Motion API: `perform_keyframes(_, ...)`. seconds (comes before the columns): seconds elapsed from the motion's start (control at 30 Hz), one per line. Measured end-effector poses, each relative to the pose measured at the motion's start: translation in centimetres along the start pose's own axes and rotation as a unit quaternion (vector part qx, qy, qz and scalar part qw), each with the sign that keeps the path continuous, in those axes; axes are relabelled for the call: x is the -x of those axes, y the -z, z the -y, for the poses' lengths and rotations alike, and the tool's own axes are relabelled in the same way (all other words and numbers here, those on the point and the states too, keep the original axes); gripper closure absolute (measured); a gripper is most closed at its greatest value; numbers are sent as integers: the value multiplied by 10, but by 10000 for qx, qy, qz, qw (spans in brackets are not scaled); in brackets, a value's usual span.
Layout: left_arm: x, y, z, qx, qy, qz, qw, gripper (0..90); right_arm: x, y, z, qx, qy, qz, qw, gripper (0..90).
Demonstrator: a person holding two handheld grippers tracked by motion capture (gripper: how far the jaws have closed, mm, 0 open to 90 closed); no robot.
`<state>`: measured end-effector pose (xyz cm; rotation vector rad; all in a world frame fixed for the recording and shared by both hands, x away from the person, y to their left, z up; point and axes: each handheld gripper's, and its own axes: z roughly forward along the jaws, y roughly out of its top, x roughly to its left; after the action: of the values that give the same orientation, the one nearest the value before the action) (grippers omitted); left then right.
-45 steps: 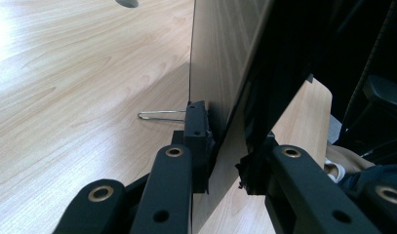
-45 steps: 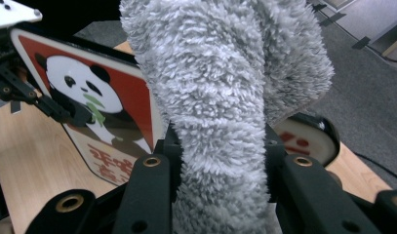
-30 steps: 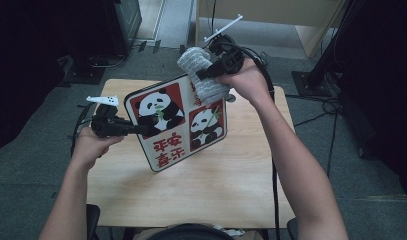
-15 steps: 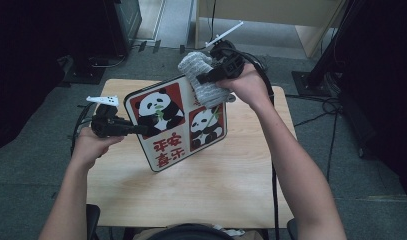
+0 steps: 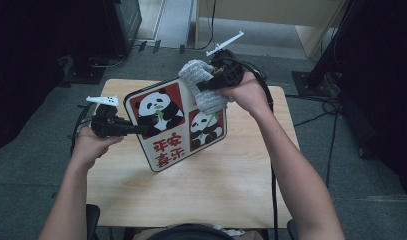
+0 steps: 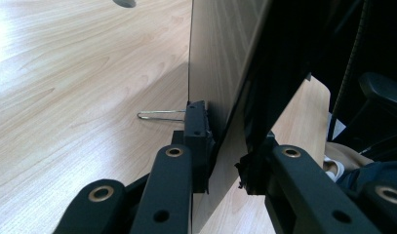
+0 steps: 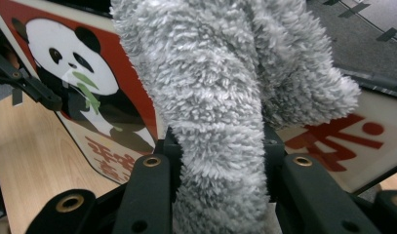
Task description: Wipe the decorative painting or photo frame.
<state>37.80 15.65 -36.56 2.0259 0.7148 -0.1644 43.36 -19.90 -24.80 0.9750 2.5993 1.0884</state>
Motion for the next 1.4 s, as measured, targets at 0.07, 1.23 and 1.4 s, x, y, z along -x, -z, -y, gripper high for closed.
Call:
perform_keyframes(0.07, 0, 0, 0, 0, 1, -1, 10000, 776, 0, -1, 3, -3, 0, -8, 10000, 683)
perform_keyframes(1.23, 0, 0, 0, 6, -16, 9, 10000, 775, 0, -29, 45, -135, -93, -148, 9998, 682)
perform_keyframes(1.4, 0, 0, 0, 5, -22, 14, 10000, 775, 1, -32, 51, -104, -102, -142, 9998, 682)
